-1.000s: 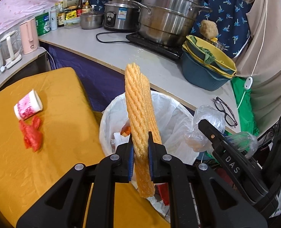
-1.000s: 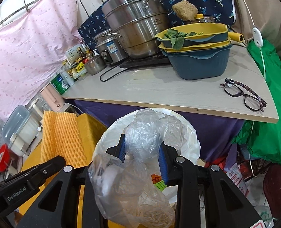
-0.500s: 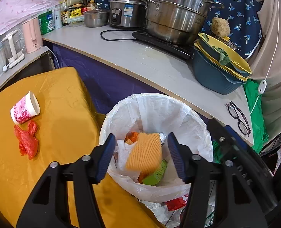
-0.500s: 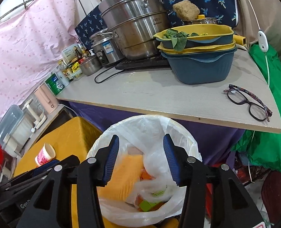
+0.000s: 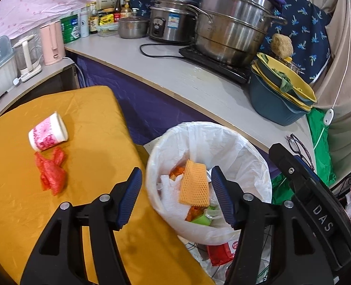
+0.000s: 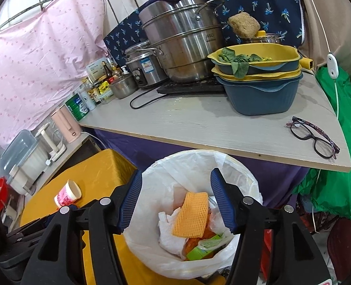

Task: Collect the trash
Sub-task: 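Move both open tools back over the table toward the red bag and cup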

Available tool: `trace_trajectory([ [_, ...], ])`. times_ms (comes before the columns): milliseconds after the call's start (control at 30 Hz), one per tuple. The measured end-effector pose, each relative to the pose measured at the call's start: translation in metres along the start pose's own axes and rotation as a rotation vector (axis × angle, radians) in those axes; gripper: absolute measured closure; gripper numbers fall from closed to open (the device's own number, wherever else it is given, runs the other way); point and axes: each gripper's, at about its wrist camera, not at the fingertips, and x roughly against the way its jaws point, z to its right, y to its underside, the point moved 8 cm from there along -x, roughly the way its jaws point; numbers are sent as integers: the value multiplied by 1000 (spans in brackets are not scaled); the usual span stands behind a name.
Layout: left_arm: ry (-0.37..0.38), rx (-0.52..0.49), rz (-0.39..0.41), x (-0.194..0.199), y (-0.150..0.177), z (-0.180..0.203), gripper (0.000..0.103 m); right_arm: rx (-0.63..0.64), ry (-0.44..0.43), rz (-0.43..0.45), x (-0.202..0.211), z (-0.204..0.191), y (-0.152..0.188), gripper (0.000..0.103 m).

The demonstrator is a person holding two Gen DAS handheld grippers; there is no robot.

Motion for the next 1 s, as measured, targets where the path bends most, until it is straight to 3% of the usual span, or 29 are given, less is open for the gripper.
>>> trace_trajectory([
  [500, -107, 126, 47, 30, 11, -96, 31, 86, -74, -46, -8, -80, 26, 41],
  [767, -179, 232, 5, 12, 24, -169, 31, 121, -104, -100, -38, -117, 48, 41],
  [1000, -195, 287, -53, -21, 31, -206, 26, 147, -128, -148, -71, -144, 61, 41],
])
